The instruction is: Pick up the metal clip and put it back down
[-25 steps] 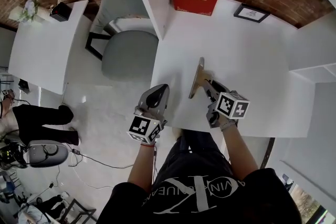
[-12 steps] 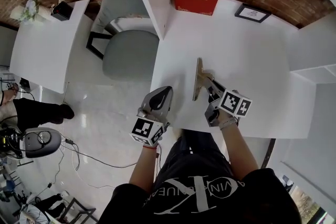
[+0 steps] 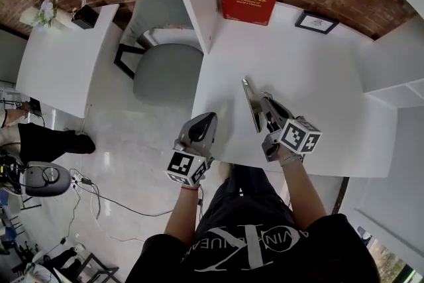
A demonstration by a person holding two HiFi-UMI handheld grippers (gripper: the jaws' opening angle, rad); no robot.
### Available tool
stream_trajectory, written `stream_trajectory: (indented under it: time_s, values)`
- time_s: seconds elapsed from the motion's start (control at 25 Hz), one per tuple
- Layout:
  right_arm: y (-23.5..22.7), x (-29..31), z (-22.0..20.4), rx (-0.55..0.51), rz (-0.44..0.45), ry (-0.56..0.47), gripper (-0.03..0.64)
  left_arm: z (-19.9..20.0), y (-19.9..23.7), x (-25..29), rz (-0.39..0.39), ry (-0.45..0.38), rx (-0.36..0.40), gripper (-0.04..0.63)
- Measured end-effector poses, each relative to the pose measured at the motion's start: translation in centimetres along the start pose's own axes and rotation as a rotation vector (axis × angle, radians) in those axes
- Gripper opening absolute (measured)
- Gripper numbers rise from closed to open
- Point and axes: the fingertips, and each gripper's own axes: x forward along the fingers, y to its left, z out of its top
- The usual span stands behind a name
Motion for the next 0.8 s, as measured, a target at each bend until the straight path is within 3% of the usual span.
stream_trajectory:
  time_s: [0.32,0.8]
  values:
    - [2.7,-2.2,3.4,-0.225,0.017,-0.062,0.026,1.5,0.2,-0.7,0.026,-0.034,0.008,0.008]
    - [6.6,-6.3,8.0,-0.407,0.006,-0.193,0.026,5.2,0.1,-1.7,0.044,-0.100,0.023,0.008]
